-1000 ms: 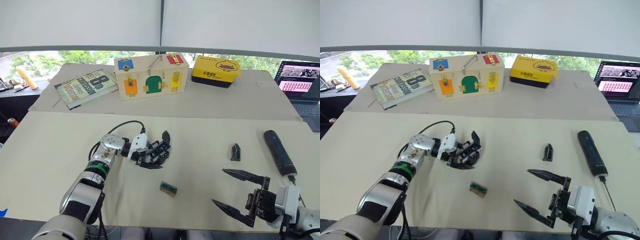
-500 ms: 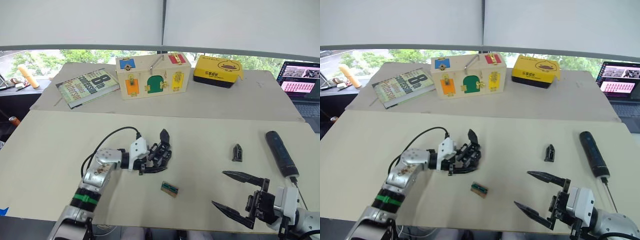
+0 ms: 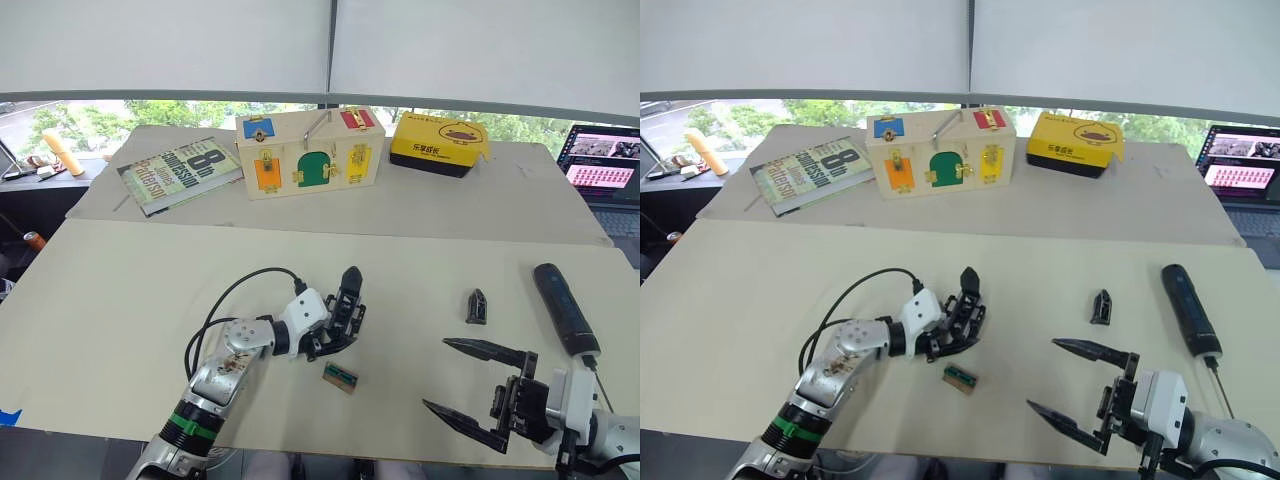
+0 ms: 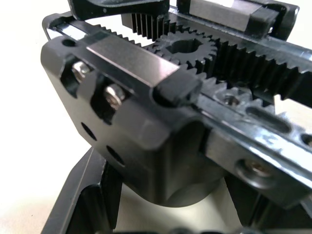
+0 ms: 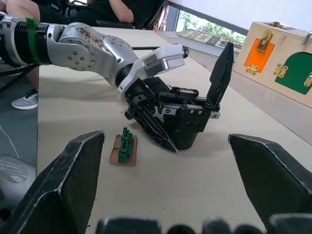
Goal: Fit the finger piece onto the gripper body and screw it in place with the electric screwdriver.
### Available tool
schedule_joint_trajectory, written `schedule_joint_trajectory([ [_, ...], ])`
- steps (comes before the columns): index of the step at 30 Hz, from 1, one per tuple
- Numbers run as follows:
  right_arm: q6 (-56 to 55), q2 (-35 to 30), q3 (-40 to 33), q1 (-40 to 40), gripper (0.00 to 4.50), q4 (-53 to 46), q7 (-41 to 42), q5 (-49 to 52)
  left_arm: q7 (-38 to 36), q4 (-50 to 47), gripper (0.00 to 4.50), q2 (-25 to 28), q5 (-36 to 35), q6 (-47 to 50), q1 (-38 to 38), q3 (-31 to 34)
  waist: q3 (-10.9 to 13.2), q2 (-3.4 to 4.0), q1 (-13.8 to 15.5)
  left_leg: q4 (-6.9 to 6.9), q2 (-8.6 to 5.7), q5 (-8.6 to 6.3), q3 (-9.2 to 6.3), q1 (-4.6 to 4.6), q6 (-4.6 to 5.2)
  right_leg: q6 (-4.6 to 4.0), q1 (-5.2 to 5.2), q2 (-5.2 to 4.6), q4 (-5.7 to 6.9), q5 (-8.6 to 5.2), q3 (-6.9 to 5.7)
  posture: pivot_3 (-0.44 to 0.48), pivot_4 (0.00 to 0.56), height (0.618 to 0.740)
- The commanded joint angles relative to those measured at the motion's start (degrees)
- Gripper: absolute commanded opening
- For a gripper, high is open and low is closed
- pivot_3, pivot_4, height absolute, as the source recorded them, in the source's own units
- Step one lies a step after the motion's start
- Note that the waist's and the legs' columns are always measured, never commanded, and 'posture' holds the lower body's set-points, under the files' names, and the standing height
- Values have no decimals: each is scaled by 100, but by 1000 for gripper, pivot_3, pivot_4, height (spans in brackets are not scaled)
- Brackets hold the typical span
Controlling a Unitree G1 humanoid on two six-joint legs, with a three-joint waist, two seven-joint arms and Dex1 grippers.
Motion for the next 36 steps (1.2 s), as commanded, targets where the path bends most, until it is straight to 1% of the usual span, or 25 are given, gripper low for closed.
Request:
schedule_joint_trajectory([
  [1, -46, -19, -132, 27, 4500, -126, -41, 27, 112, -112, 2363, -28, 32, 25, -93, -109, 0, 1, 1, 0, 0, 0, 0, 0, 0, 0, 0, 0, 0, 0, 0, 0, 150, 740],
  [4, -67, -7, -136, 42, 4500, -122, -68, 5, 286, -33, 2363, -35, 147, -36, -114, -149, -1, 1, 7, 0, 0, 0, 0, 4, 0, 0, 4, -3, 0, 0, 0, 0, 150, 740],
  [10, -94, 52, -105, 64, 4500, -125, -135, -45, 426, -18, 2363, -144, 103, 133, -104, -200, -1, 1, 15, 0, -1, 1, 0, 8, 5, 1, 9, -11, 0, 1, 2, 0, 150, 740],
  [12, -93, 88, -89, 137, 4500, -169, -169, -49, 370, -35, 3403, -115, 13, 243, -111, -156, -1, 1, 20, 0, 0, 1, -1, 8, 5, 1, 9, -12, 1, 1, 1, 0, 150, 740],
  [14, -82, 120, -84, 210, 4500, -226, -205, -39, 316, -44, 4247, -48, -56, 262, -125, -69, -1, 1, 10, 0, 0, 1, -2, 8, 5, 1, 9, -12, 1, 1, 1, 0, 150, 740],
  [15, -81, 133, -88, 246, 4500, -253, -207, -31, 267, -58, 4479, 6, -101, 264, -128, -26, -1, 2, 5, 0, 0, 1, -2, 8, 5, 1, 8, -11, 1, 1, 1, 0, 150, 740],
  [17, -92, 144, -98, 302, 4500, -282, -206, -25, 110, -110, 4479, 165, -263, 356, -131, 72, -2, 2, -10, -1, 1, 1, -2, 9, 5, 0, 8, -11, 2, 0, 2, 0, 150, 740],
  [19, -111, 134, -186, 338, 4500, -278, -213, 24, -105, -145, 4479, 381, -536, 429, -148, 303, -3, 5, -43, -1, 4, 1, -2, 11, 4, -1, 6, -8, 3, 0, 3, 0, 150, 740],
  [22, -118, 138, -388, 394, 4500, -235, -253, 99, -553, -7, 4479, 759, -803, 144, -247, 556, -3, 5, -70, -1, 5, 2, 0, 13, 3, -2, 5, -9, 7, -1, 5, 0, 150, 740],
  [25, -149, 213, -524, 558, 4500, -220, -263, 92, -1095, 333, 4479, 1121, -1019, -201, -348, 771, -3, 5, -49, -1, 4, 2, -1, 10, 2, -2, 2, -10, 7, -1, 2, 0, 150, 740],
  [27, -212, 356, -663, 684, 4500, -200, -401, 3, -1736, 606, 4479, 1491, -1139, -512, -361, 839, -4, 6, -36, -1, 4, 2, -2, 7, 2, -2, 1, -10, 4, -2, -1, 0, 150, 740],
  [29, -150, 516, -831, 809, 4500, -152, -622, -82, -2403, 904, 4479, 1906, -1182, -791, -386, 819, -4, 8, -39, -2, 3, 2, 3, 5, 1, -2, -4, -7, 6, -4, -1, 0, 150, 740],
  [31, -50, 657, -988, 1035, 4500, -176, -785, -65, -2943, 1211, 4479, 2163, -1299, -1024, -469, 871, -4, 11, -39, -2, 3, 1, 7, 3, -1, -2, -7, 0, 5, -5, -3, 0, 150, 740],
  [33, 70, 778, -1102, 1284, 4500, -244, -981, -92, -3326, 1449, 4479, 2282, -1474, -1178, -561, 977, -4, 12, -24, -2, 2, 1, 7, 1, -2, -1, -6, -1, 3, -6, -5, 0, 150, 740],
  [36, 713, 1060, -1231, 1891, 4500, -489, -1754, -482, -3759, 1696, 4479, 2377, -1930, -1303, -800, 1405, -3, 12, -6, -2, 2, 2, 5, -4, -4, 0, -9, -4, 5, -11, -8, 0, 150, 740],
])
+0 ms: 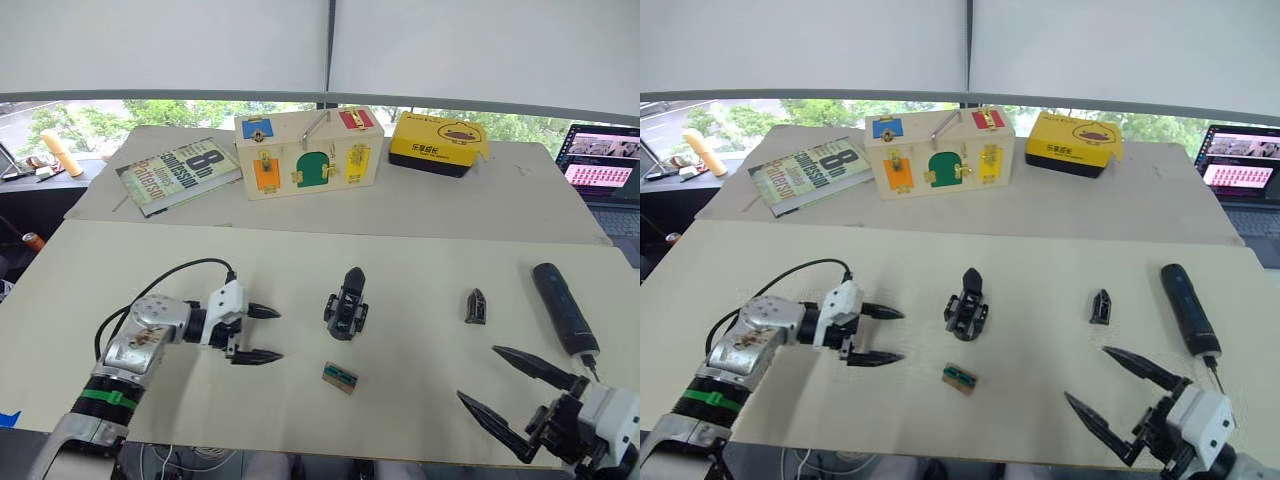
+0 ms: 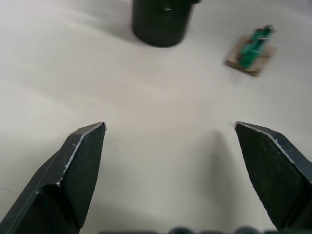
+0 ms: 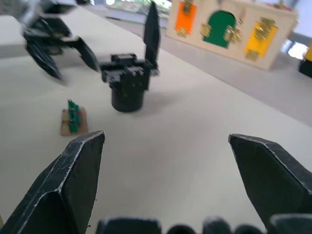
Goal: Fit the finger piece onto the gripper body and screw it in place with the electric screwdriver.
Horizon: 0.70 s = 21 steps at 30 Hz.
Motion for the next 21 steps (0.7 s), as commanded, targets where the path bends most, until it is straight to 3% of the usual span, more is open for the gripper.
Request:
schedule_joint_trajectory([
  [1, 717, 216, -253, 468, 4500, -369, -851, -377, -419, 66, 4479, 95, -571, -135, -354, 535, 0, 0, -8, 0, 0, 0, 0, -2, -3, -1, -4, 0, 2, -3, 0, 0, 150, 740],
  [3, 1144, 291, -225, 545, 4500, -522, -1256, -512, -480, -117, 4479, 87, -810, 36, -478, 689, 0, 0, -23, 0, 1, 1, 1, -6, -6, -1, -8, -1, 2, -4, 4, 0, 150, 740],
  [8, 2359, 109, -168, -176, 4500, -699, -2000, -223, -469, -845, 4479, 93, -1258, 568, -520, 819, -1, 0, -167, 0, 0, 2, 7, 5, -5, 2, -2, -4, 3, -3, 42, 0, 150, 740],
  [14, 5620, -566, -124, -2454, 4500, -1006, -3714, 943, -44, -1471, 4479, 113, -1637, 1046, -460, 1100, 0, -1, -230, 0, 1, 7, 12, 13, -14, -8, -5, 13, 11, 2, 81, 0, 150, 740],
  [18, 7975, -937, 17, -4173, 4500, -699, -4437, 1518, 119, -1828, 4479, 165, -1791, 1236, -283, 1227, -1, 1, -208, -3, 4, 10, 9, 9, -18, -16, -8, 21, 10, 2, 76, 0, 150, 740],
  [21, 9136, -792, 249, -5542, 4500, -148, -4933, 1171, 197, -2106, 4479, 192, -1833, 1290, -73, 1259, -1, 0, -214, -2, -1, 11, 11, 1, -16, -15, -11, 20, 4, 5, 76, 0, 150, 740],
])
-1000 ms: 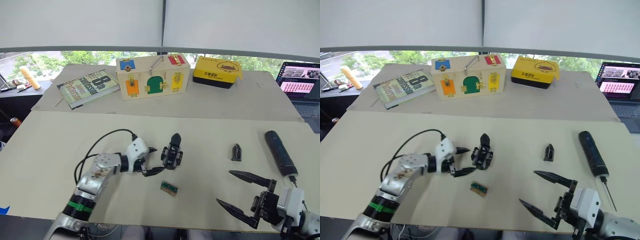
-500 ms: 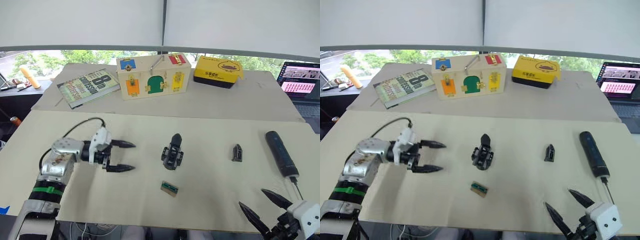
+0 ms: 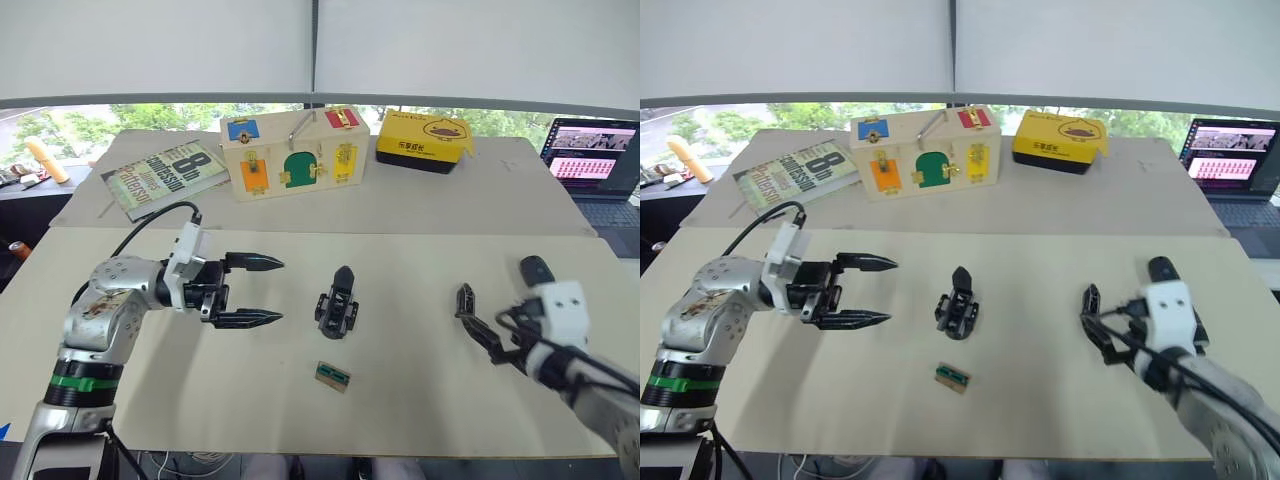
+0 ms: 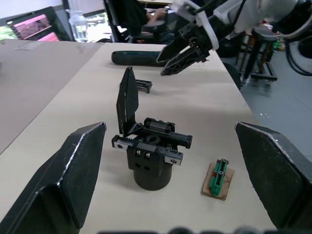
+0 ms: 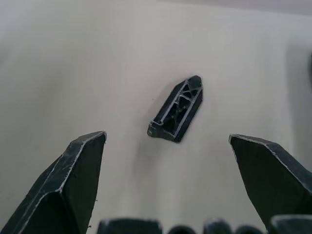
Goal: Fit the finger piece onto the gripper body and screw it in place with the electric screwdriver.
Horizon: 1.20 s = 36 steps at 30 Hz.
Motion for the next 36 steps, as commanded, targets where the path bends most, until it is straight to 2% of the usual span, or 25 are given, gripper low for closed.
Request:
schedule_joint_trajectory([
  [1, 1063, 150, 125, -980, 4500, 418, -557, -343, 94, -443, 4479, 65, -163, 53, 126, 127, 0, 0, 15, -1, -1, 0, -1, -8, 2, 1, -4, 0, -4, 1, -2, 0, 150, 740],
  [7, 1696, 473, 393, -1659, 4500, 885, -743, -851, 202, -635, 4479, 126, -199, 75, 294, 188, -1, 1, 55, -12, -5, 0, -10, -26, 1, 5, -9, 6, -4, 1, -72, 0, 150, 740],
  [20, 1728, 902, 501, -1632, 4500, 1204, -793, -1477, 362, -806, 4479, 124, -209, 39, 476, 269, -1, 3, -86, -22, -6, 6, -6, -14, -14, 17, -3, 9, -9, -2, -70, 0, 150, 740],
  [21, 1728, 941, 495, -1627, 3949, 1206, -771, -1515, 356, -795, 4500, 125, -212, 38, 466, 269, -1, 3, -86, -22, -5, 7, -6, -10, -16, 16, 0, 10, -8, -2, -70, 0, 150, 740],
  [29, 1363, 1240, 709, -1482, 1183, 1261, -585, -1904, 358, -743, 4500, 104, -208, 51, 409, 237, -2, 2, -105, -22, -5, 8, -6, -5, -18, 16, 4, 10, -8, -2, -68, 0, 150, 740],
  [33, 1053, 1103, 839, -1391, 1089, 1178, -404, -2039, 384, -747, 4500, 105, -217, 69, 414, 256, -3, 1, -115, -22, -4, 8, -5, -1, -18, 15, 7, 11, -7, -2, -67, 0, 150, 740],
  [34, 609, 977, 921, -1368, 1089, 1049, -240, -2068, 507, -761, 4500, 58, -312, 161, 390, 331, -3, 1, -116, -22, -4, 8, -4, 1, -19, 15, 8, 11, -7, -2, -66, 0, 150, 740],
  [36, -243, 885, 972, -1559, 1089, 771, 48, -2062, 1216, -759, 4500, -192, -871, 725, 174, 655, 3, 8, -114, -22, -6, 8, -4, 1, -18, 17, 8, 9, -7, -3, -63, 0, 150, 740],
])
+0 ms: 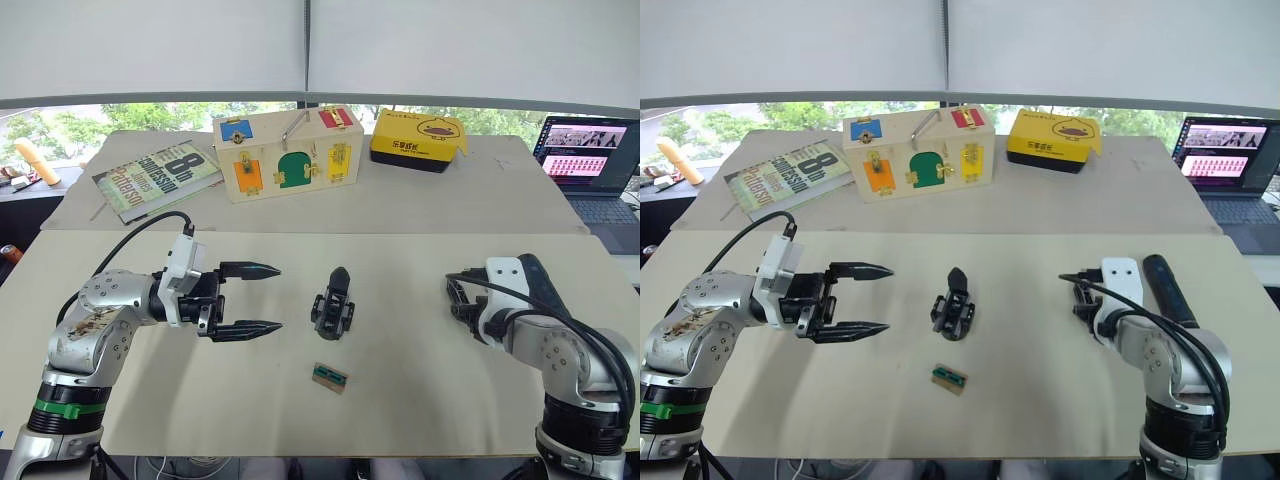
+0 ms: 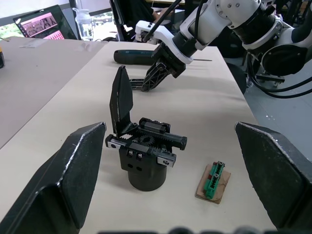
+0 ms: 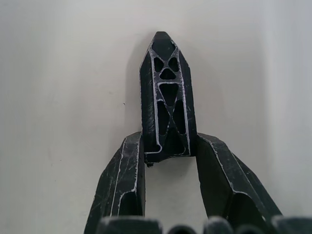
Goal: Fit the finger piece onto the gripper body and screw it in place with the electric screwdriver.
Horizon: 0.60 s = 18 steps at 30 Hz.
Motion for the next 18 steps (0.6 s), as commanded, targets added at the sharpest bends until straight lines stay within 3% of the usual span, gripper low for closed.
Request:
schedule_joint_trajectory([
  [1, -1600, -195, 132, -313, 1089, -511, 593, -63, 1127, -113, 4500, -356, -941, 835, -438, 603, 8, 8, 1, 0, -1, 0, 1, -2, 0, 0, -3, -1, 0, 0, 4, 0, 150, 740],
  [6, -3822, -420, 896, -630, 1089, -917, 1591, -308, 2927, -116, 4500, -1063, -2282, 2001, -939, 1143, 9, 8, -7, -5, 2, 7, -3, 8, -10, -4, -4, 8, 4, 0, 9, 0, 150, 740],
  [8, -4327, -376, 1179, -739, 1089, -1020, 1859, -333, 3872, -165, 4500, -1318, -2483, 2305, -1042, 1258, 9, 7, -4, -20, 1, 8, -4, 20, -12, -6, 3, 7, 2, -1, 9, 0, 150, 740],
  [11, -5117, -142, 1754, -1142, 1089, -942, 2013, -626, 4545, -522, 4500, -1811, -2681, 2338, -1077, 1125, 10, 6, 0, -25, -2, 9, -3, 22, -13, -9, 5, 7, 4, 1, 8, 0, 150, 740],
  [18, -5821, 16, 2270, -1351, 1089, -430, 2310, -1037, 5657, -721, 4500, -2676, -3274, 2293, -1345, 1032, 10, 0, 53, -16, -8, 9, -11, 16, -12, -8, 16, -2, 4, 2, -13, 0, 150, 740],
])
